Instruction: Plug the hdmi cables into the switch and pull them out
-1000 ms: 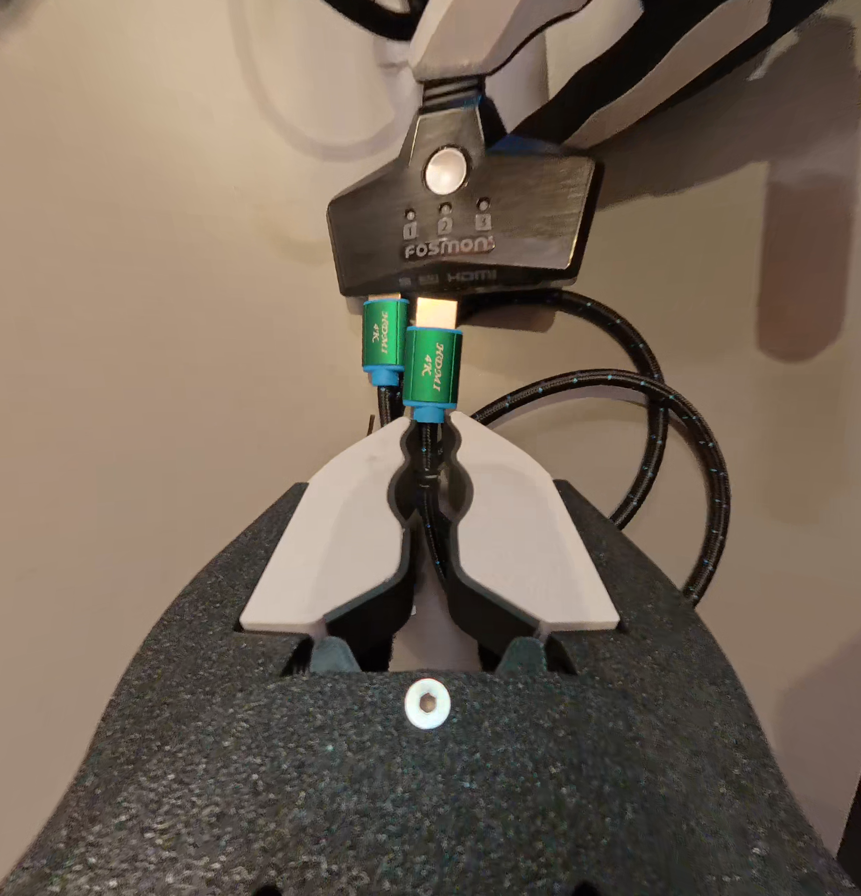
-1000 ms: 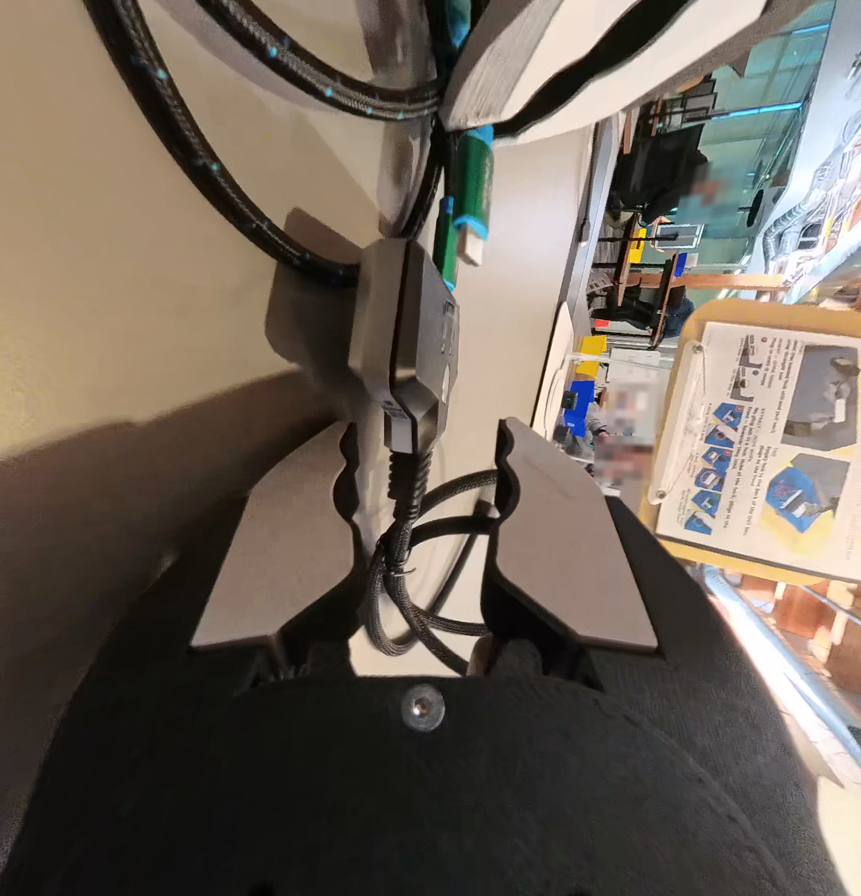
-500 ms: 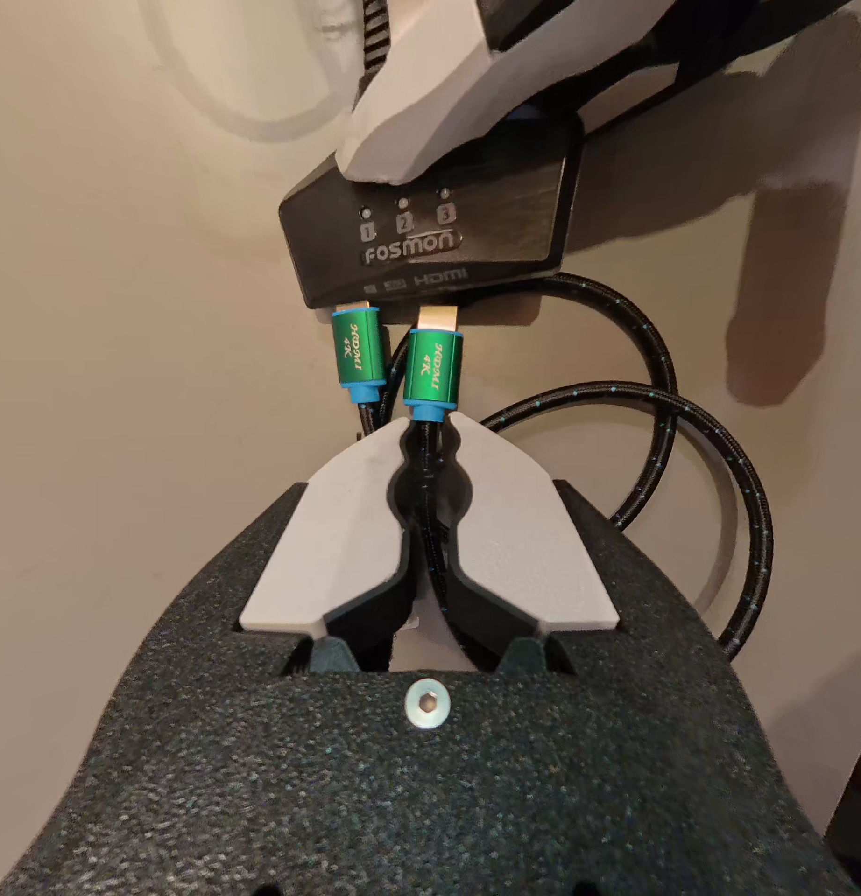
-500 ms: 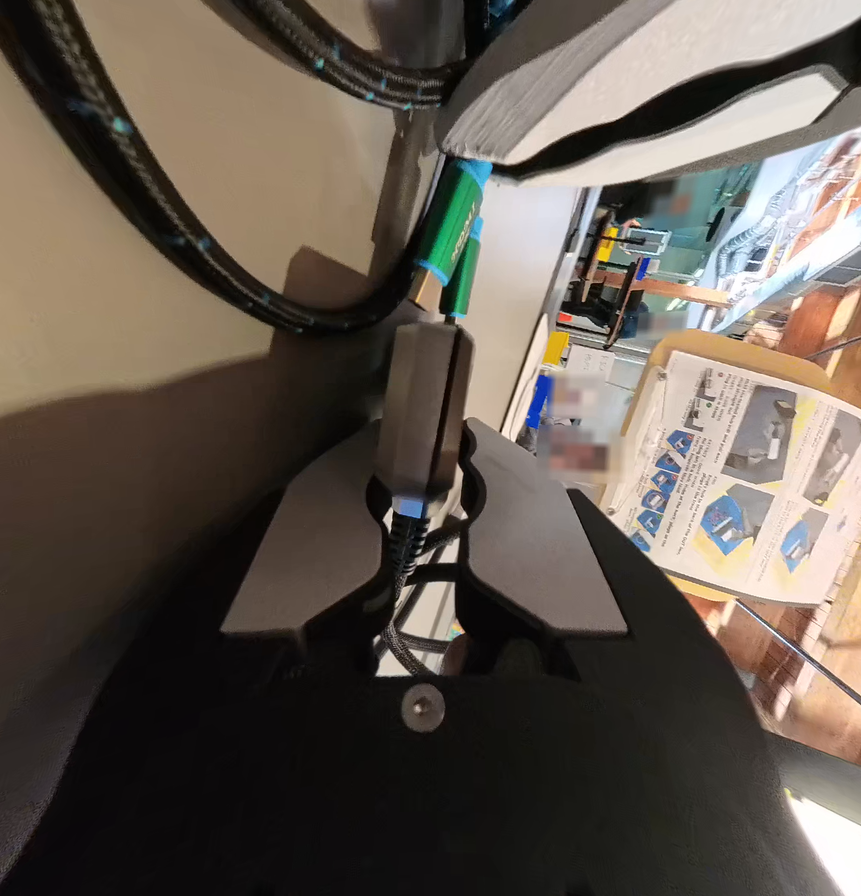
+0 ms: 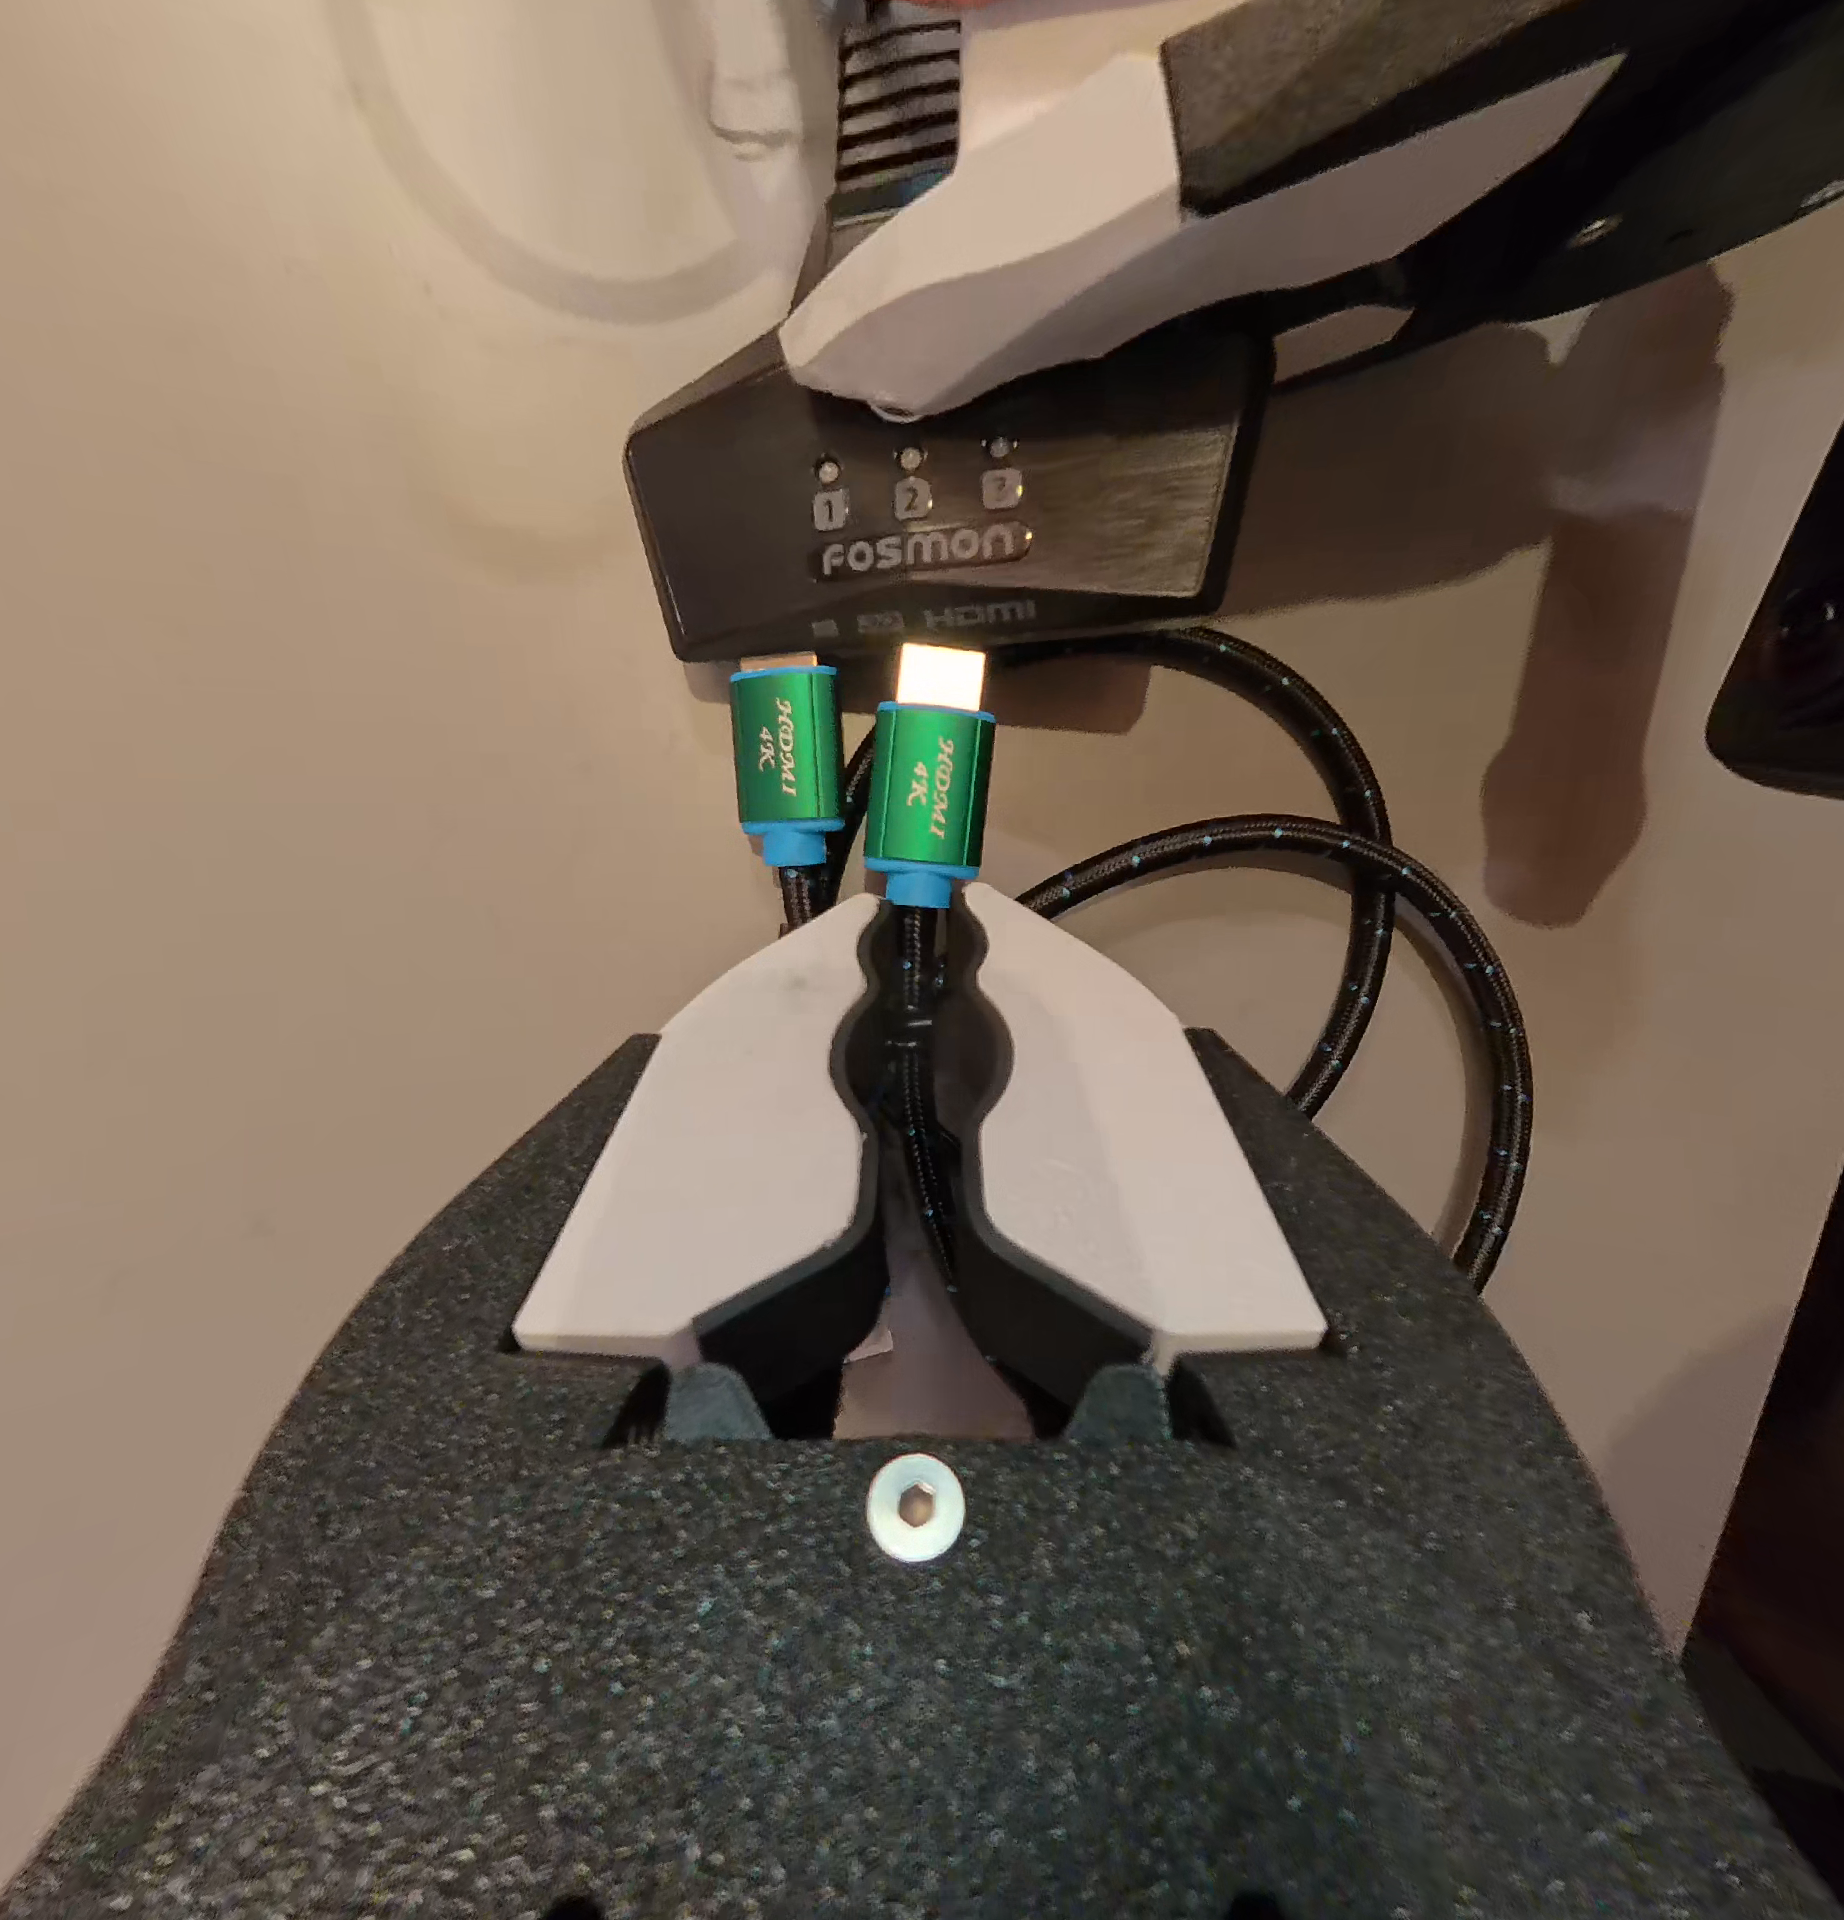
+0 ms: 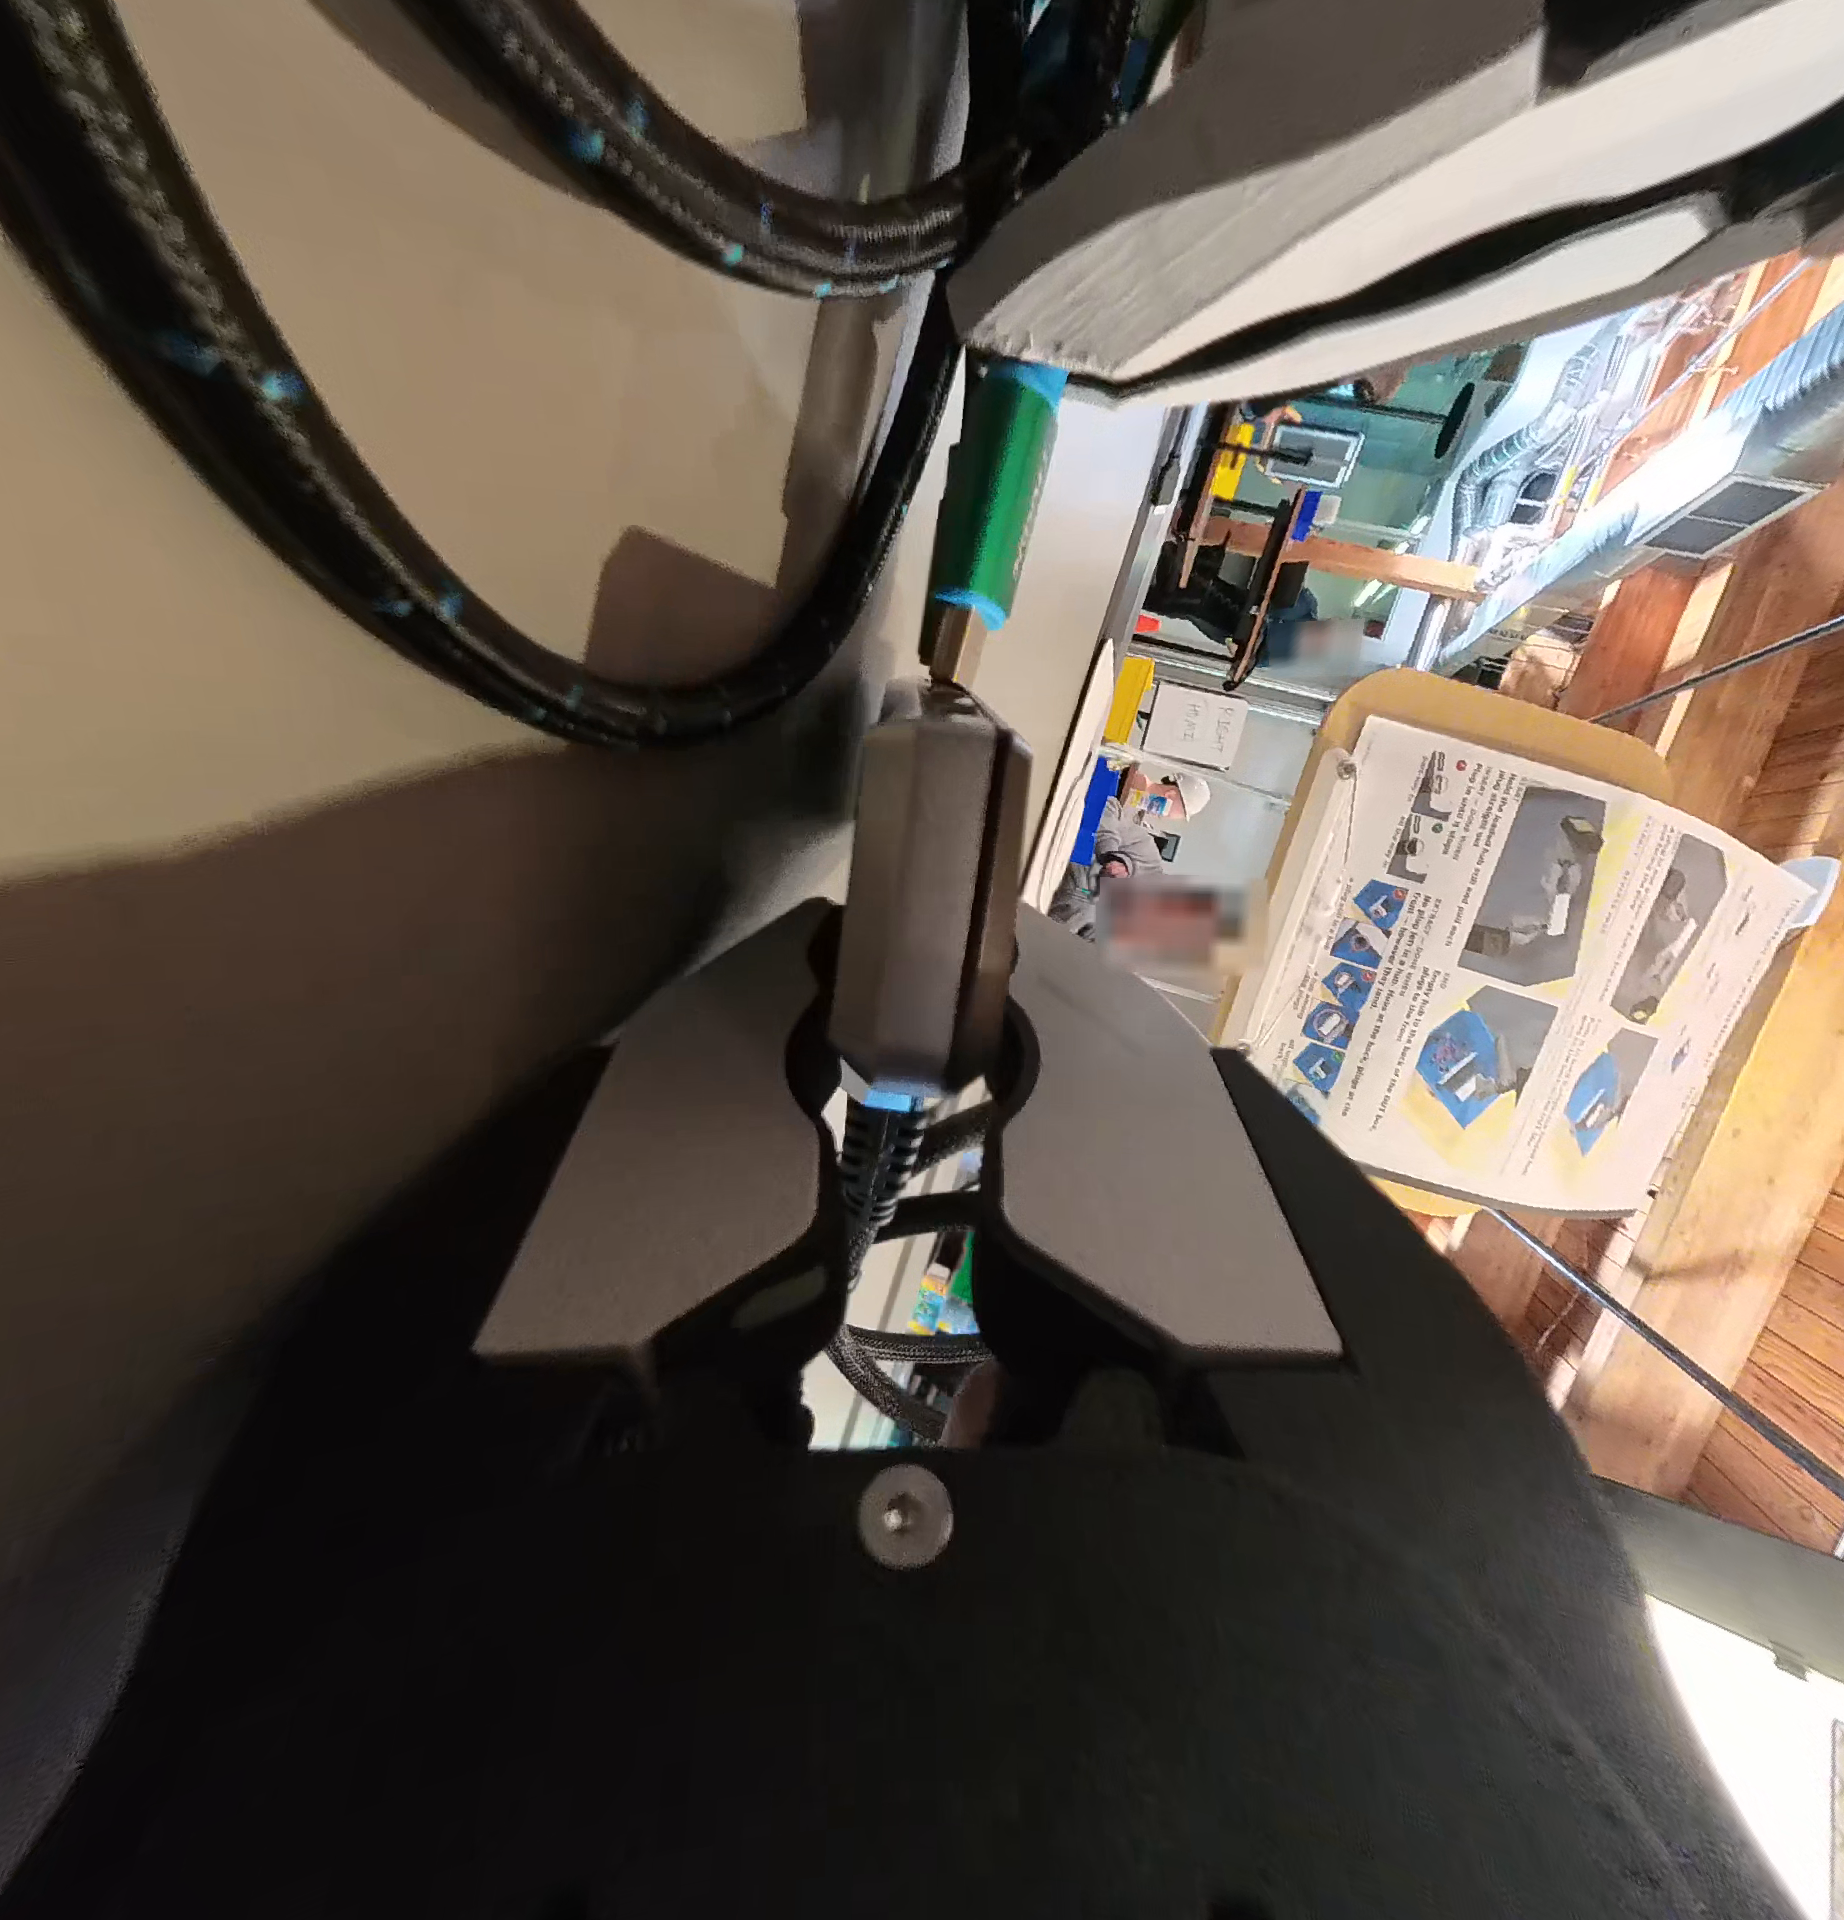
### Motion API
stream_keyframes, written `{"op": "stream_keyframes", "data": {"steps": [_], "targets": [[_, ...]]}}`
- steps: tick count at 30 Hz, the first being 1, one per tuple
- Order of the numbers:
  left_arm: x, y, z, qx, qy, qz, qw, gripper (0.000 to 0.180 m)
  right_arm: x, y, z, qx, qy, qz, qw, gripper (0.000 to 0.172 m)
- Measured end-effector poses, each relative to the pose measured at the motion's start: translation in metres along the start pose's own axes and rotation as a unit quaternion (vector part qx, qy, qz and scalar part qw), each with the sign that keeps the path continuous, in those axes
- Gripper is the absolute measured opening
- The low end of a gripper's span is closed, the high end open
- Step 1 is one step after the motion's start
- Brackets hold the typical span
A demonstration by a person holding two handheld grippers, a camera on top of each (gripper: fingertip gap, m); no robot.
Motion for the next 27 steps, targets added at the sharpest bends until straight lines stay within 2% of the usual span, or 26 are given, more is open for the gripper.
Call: {"op": "stream_keyframes", "data": {"steps": [6,16,27], "targets": [[-0.004,0.002,0.002,-0.012,-0.002,-0.015,1.000,0.009,0.008,0.005,0.002,-0.009,0.010,-0.007,1.000,0.023],[-0.003,0.006,-0.006,-0.093,0.034,0.056,0.994,0.009,0.006,0.006,0.003,0.001,-0.030,-0.022,0.999,0.022],[0.007,0.005,-0.007,-0.054,0.041,0.086,0.994,0.009,-0.003,0.002,0.006,0.003,-0.079,-0.065,0.995,0.021]]}}
Point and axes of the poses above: each gripper's, where its closed fingertips meet, y back along the fingers, x out of its top, z = x × y across the jaws, the point moved 6 cm from there along y, back along the fingers, and after that the axes turned 6 degrees about -z, right-handed, at the moved point
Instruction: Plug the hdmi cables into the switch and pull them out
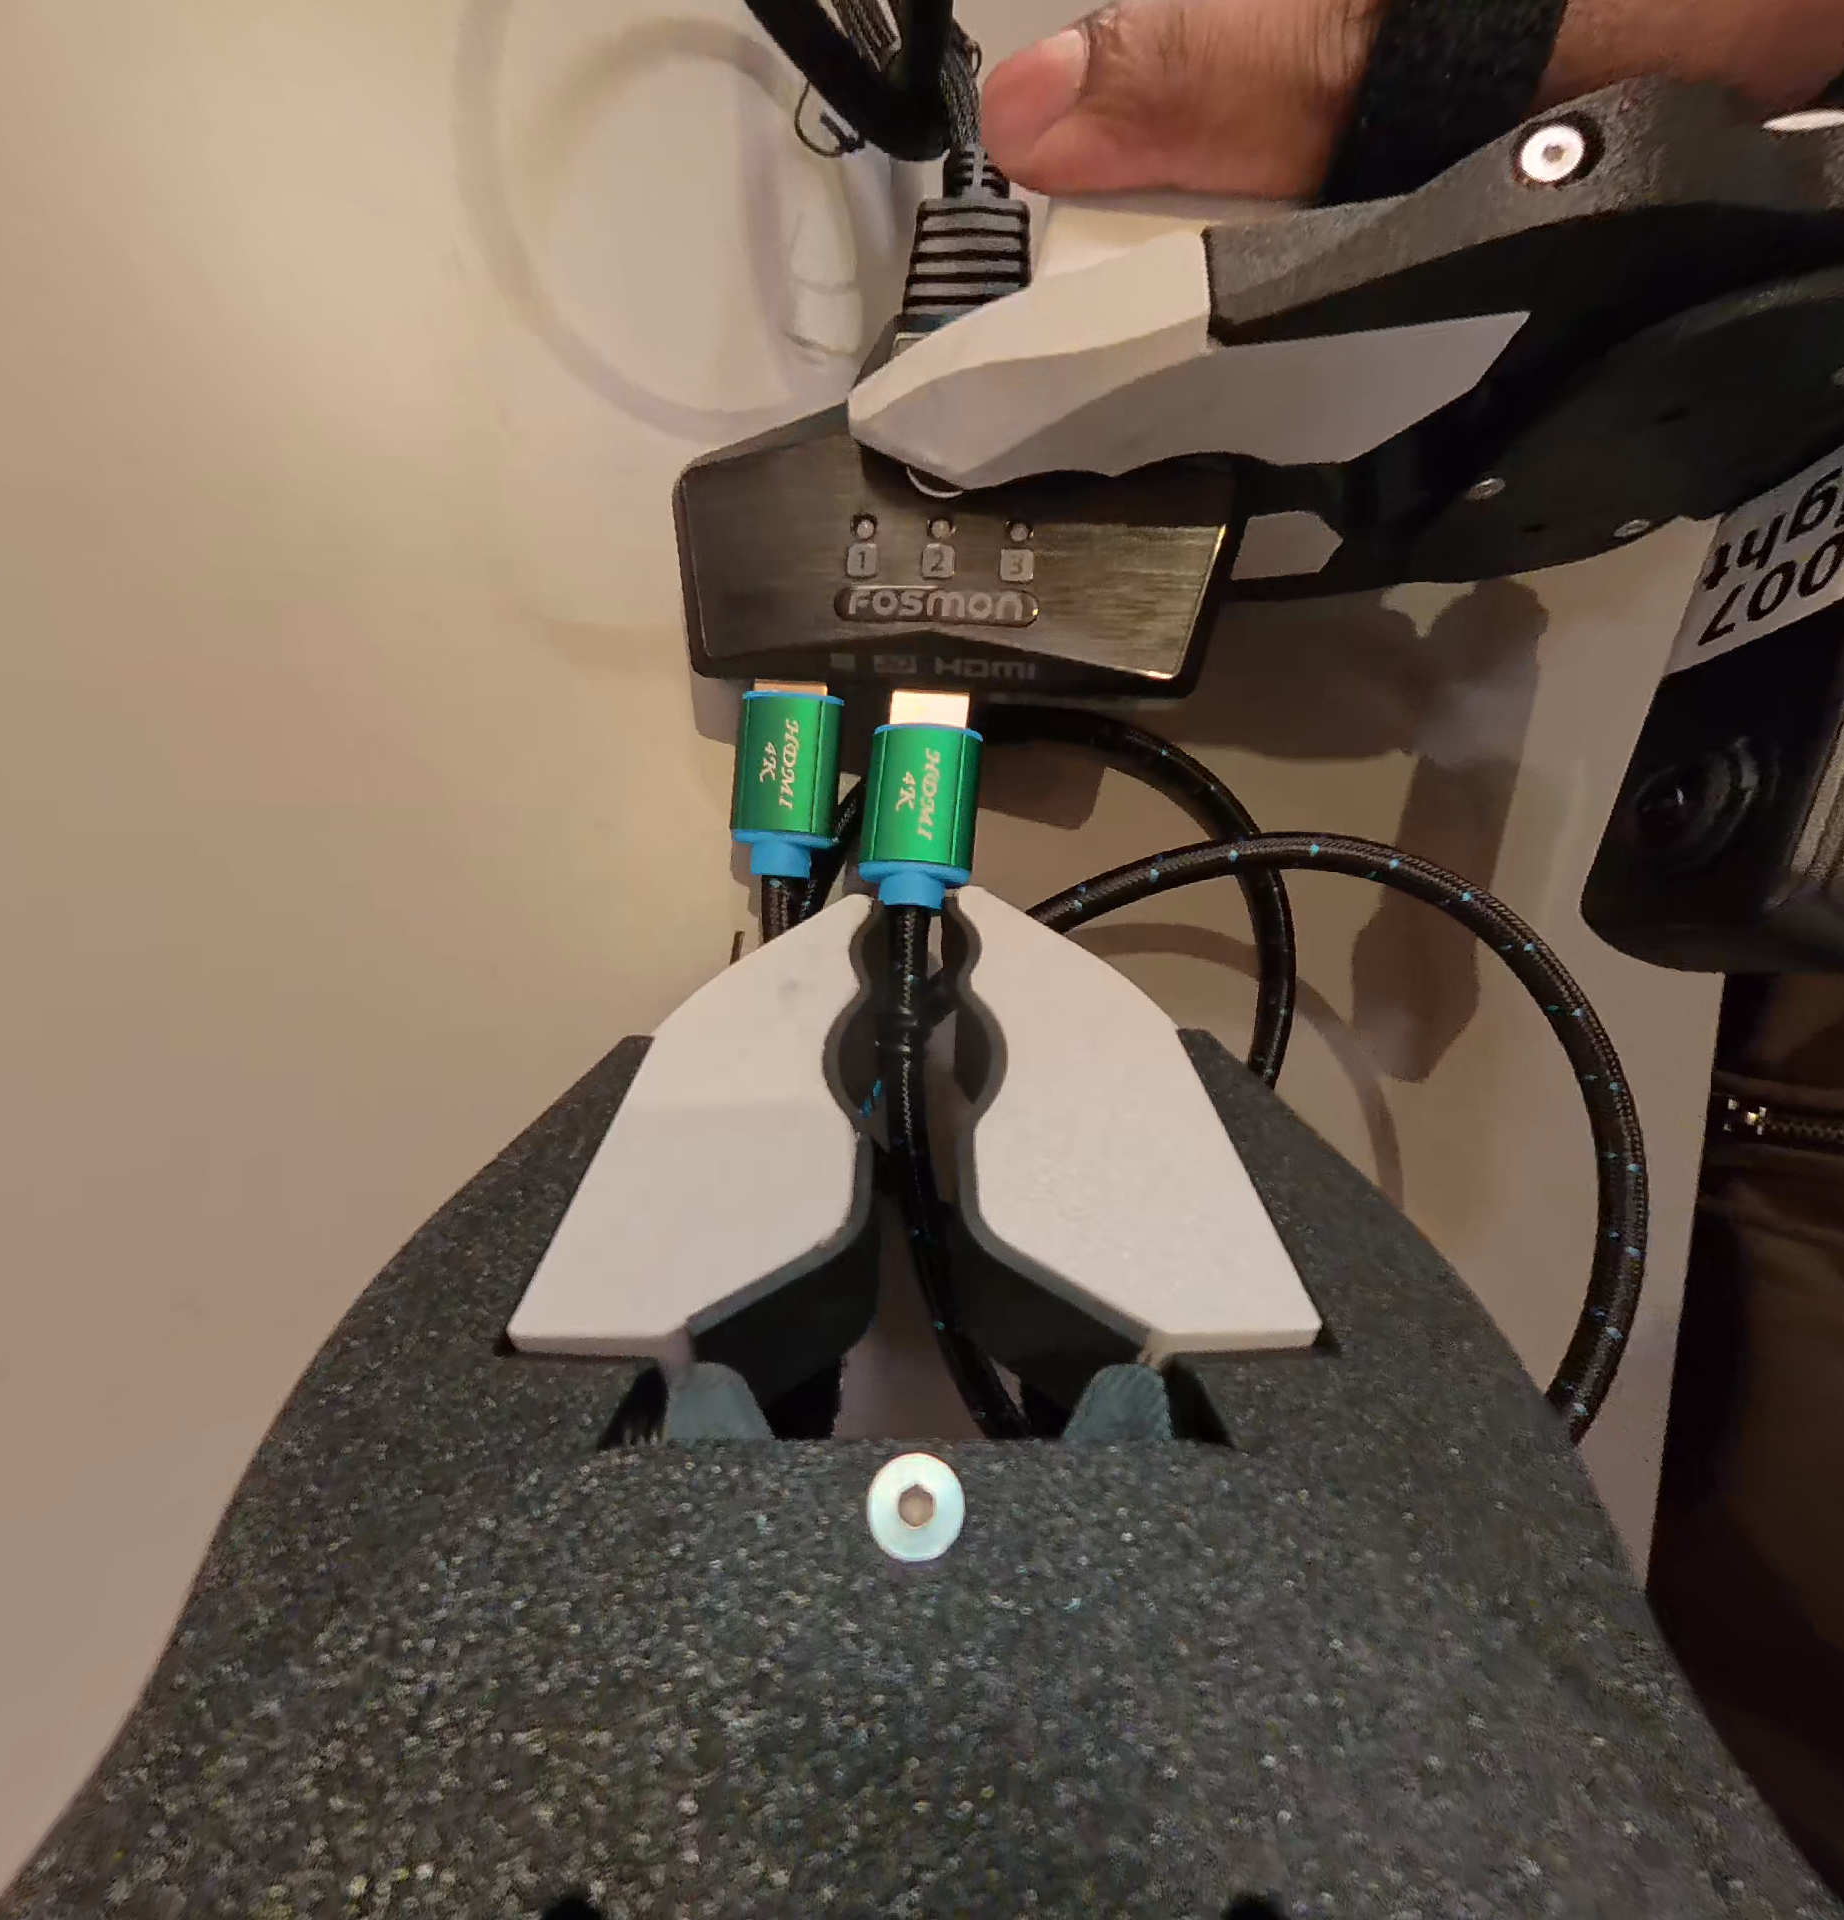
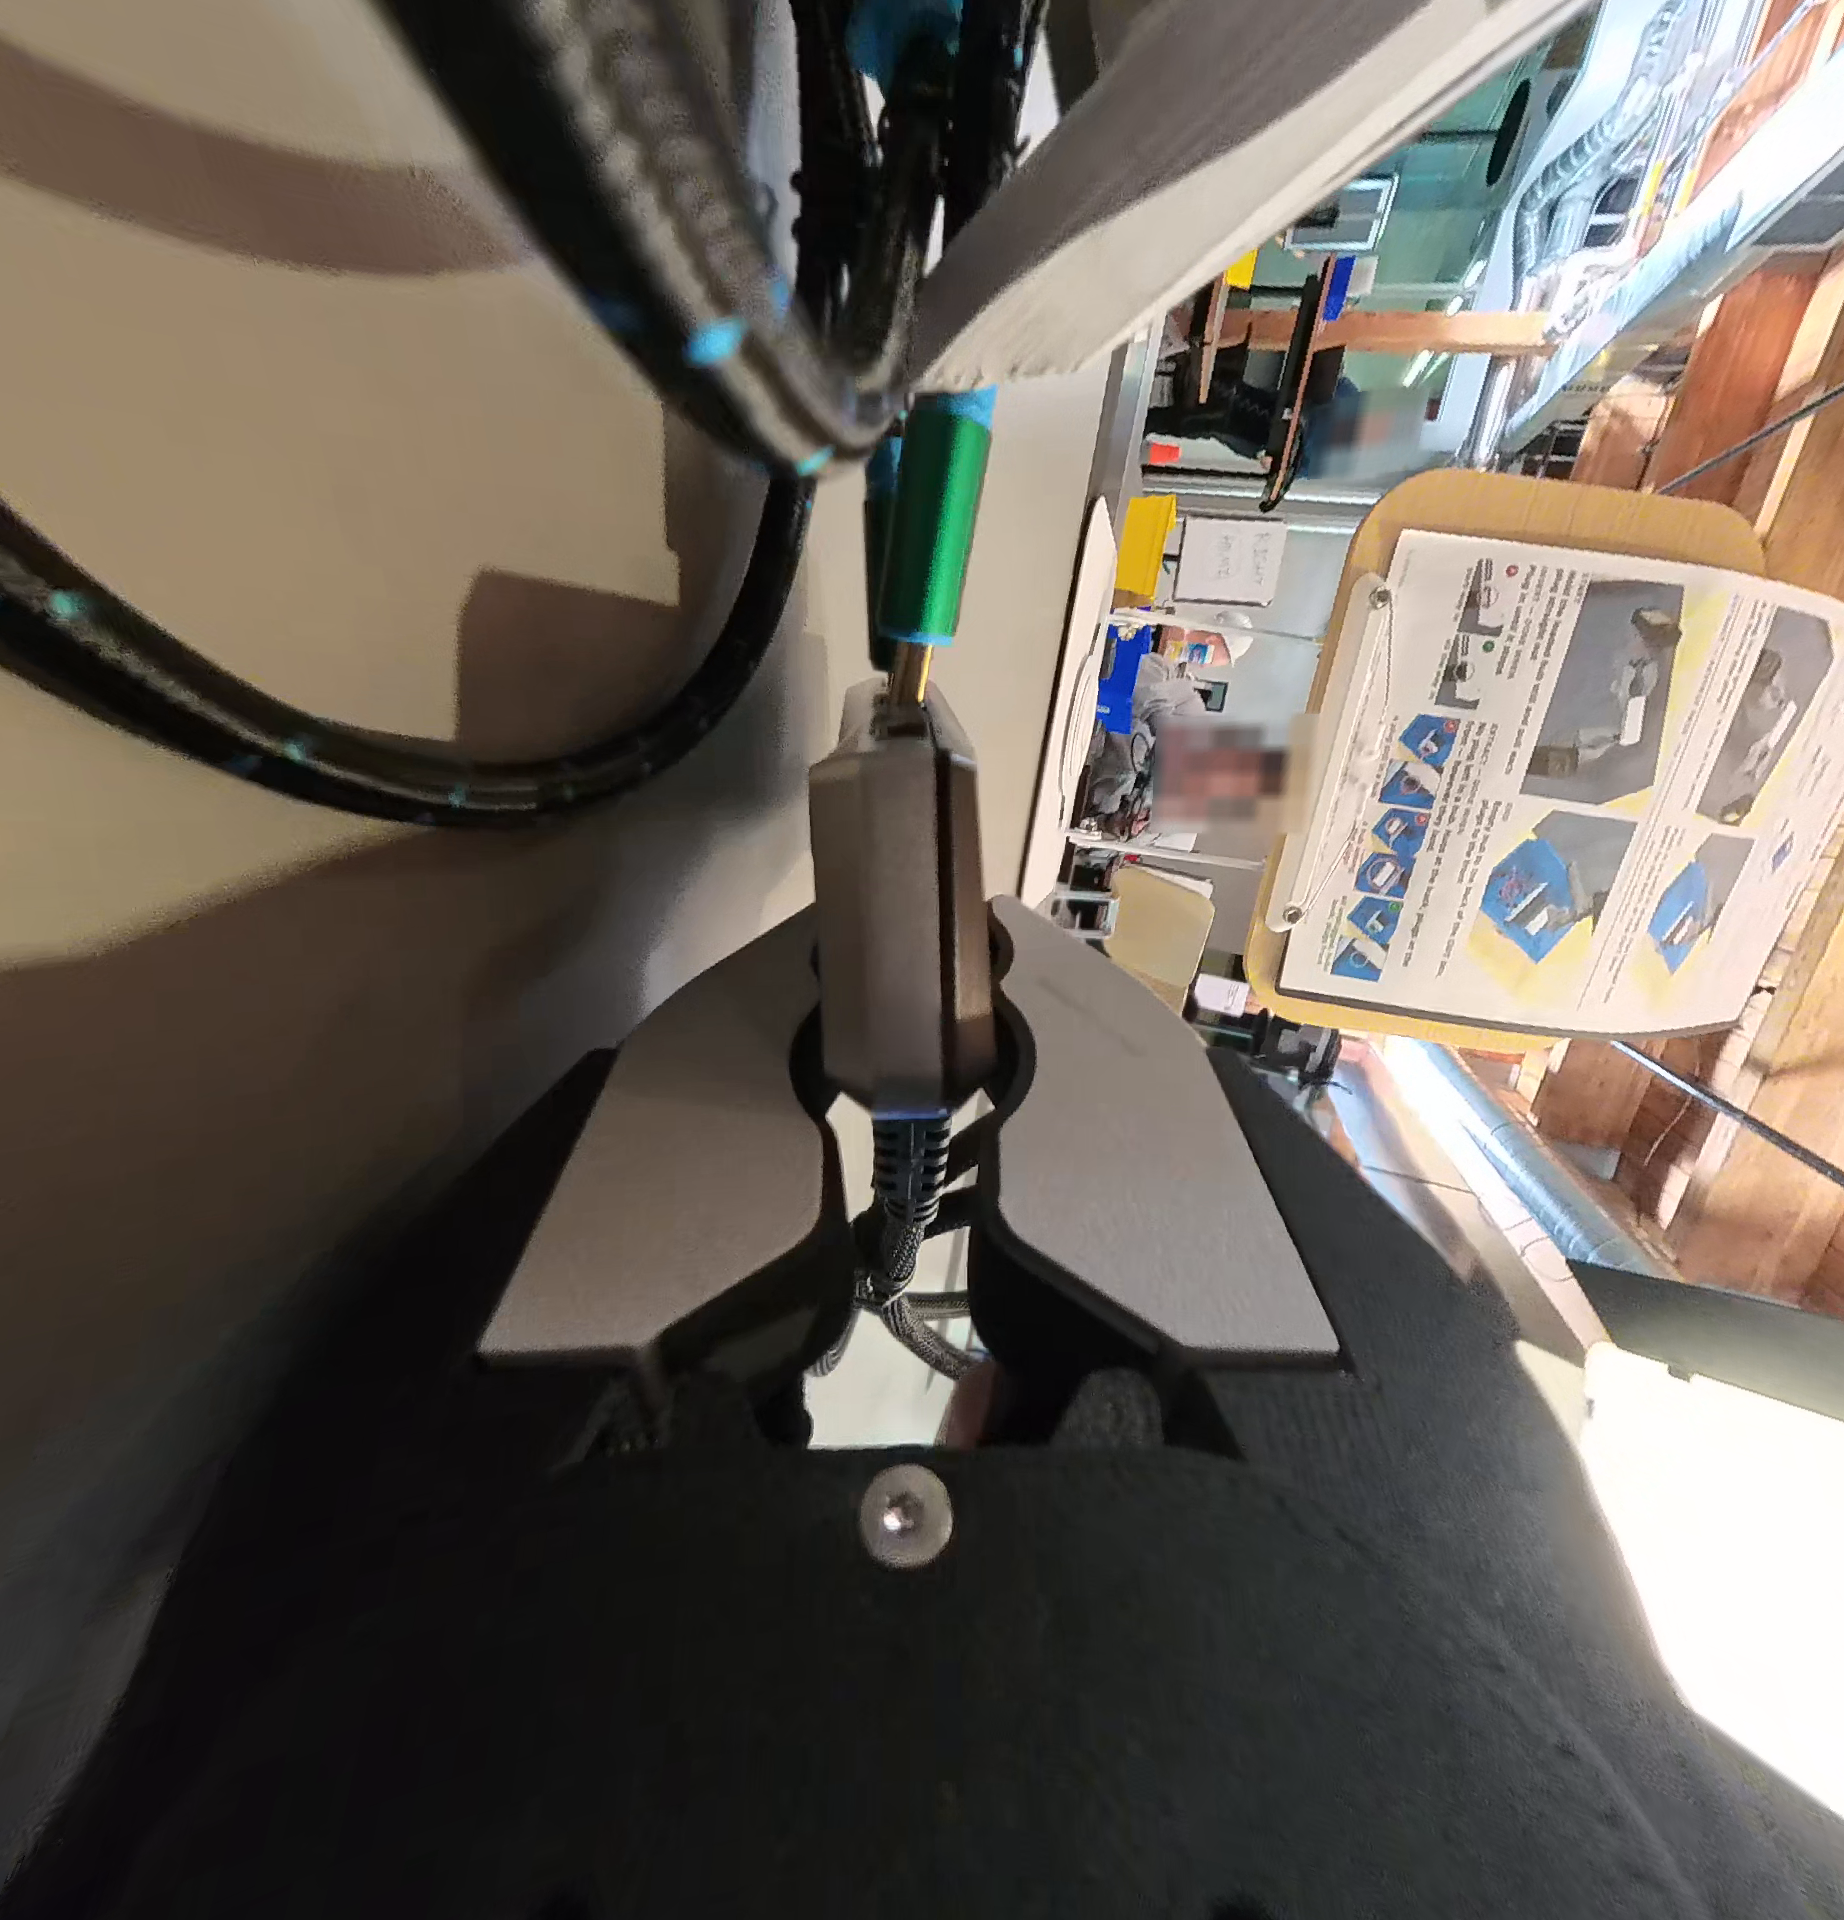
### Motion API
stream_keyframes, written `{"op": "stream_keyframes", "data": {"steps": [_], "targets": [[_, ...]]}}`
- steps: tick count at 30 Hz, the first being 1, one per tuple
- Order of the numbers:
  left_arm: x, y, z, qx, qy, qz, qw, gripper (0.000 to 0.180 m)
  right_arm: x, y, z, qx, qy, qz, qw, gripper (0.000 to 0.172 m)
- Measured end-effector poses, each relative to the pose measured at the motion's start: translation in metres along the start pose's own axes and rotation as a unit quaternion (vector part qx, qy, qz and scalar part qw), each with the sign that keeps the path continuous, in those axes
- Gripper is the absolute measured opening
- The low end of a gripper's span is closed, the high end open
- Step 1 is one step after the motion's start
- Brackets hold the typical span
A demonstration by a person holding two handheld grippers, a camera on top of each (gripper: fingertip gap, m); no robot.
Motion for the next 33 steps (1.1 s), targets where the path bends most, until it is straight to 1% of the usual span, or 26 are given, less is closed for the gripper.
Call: {"op": "stream_keyframes", "data": {"steps": [6,9,14,17,21,26,33], "targets": [[0.004,0.000,0.000,0.031,-0.018,0.013,0.999,0.009,-0.003,-0.003,0.002,0.014,-0.043,-0.021,0.999,0.021],[0.005,0.000,0.000,0.052,-0.040,0.012,0.998,0.009,-0.003,-0.003,0.001,0.023,-0.059,-0.028,0.998,0.021],[0.006,-0.001,0.002,0.073,-0.079,0.001,0.994,0.009,-0.002,-0.003,0.001,0.041,-0.084,-0.026,0.995,0.021],[0.005,-0.001,0.003,0.074,-0.092,-0.003,0.993,0.009,-0.001,-0.003,0.000,0.044,-0.084,-0.021,0.995,0.021],[0.004,-0.004,0.001,0.059,-0.099,0.003,0.993,0.008,-0.002,-0.002,-0.002,0.050,-0.081,-0.008,0.995,0.021],[0.002,-0.003,-0.001,0.048,-0.125,0.008,0.991,0.008,0.000,0.002,-0.001,0.050,-0.071,0.022,0.996,0.021],[-0.003,-0.002,-0.001,0.042,-0.180,0.003,0.983,0.009,0.002,0.008,-0.003,0.059,-0.049,0.083,0.994,0.021]]}}
Point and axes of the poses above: each gripper's, where its closed fingertips meet, y back along the fingers, x out of its top, z = x × y across the jaws, the point moved 6 cm from there along y, back along the fingers, and after that the axes turned 6 degrees about -z, right-handed, at the moved point
